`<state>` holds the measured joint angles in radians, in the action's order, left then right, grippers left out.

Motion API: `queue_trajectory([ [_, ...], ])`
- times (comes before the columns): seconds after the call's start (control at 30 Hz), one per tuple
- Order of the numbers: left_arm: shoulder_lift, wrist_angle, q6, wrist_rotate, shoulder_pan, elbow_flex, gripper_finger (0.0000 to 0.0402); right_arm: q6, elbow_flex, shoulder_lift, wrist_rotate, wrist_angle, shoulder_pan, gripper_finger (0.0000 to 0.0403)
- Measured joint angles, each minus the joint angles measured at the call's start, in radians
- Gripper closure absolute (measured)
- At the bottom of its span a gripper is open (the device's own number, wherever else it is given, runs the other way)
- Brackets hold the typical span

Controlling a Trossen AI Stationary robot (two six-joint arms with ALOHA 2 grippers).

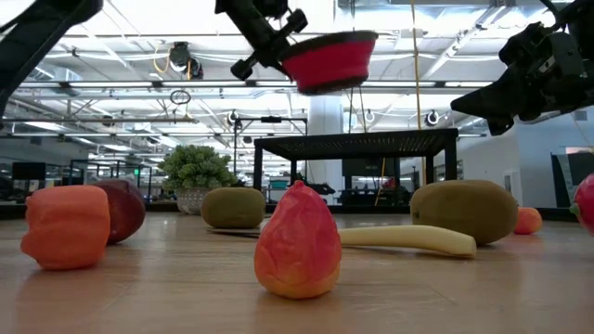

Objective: Pick & Place Fruit
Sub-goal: Put the red strainer bowl on the shelf

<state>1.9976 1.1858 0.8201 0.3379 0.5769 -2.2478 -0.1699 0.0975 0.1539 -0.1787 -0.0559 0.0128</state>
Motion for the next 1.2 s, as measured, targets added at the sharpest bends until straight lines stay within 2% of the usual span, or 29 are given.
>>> queue_trajectory([
  [0.47, 0.058, 0.138, -0.039, -0.133, -0.005, 0.000, 0.0401, 0.000, 0.000, 0.000, 0.000, 0.007, 0.000, 0.0403],
  [0.8, 0.098, 0.112, -0.085, -0.078, -0.005, 0.027, 0.0401, -0.001, 0.000, 0.000, 0.000, 0.009, 0.000, 0.0403],
  [1.2, 0.097, 0.094, -0.095, -0.077, 0.010, 0.041, 0.0401, -0.001, 0.000, 0.000, 0.001, 0.020, 0.000, 0.0403],
])
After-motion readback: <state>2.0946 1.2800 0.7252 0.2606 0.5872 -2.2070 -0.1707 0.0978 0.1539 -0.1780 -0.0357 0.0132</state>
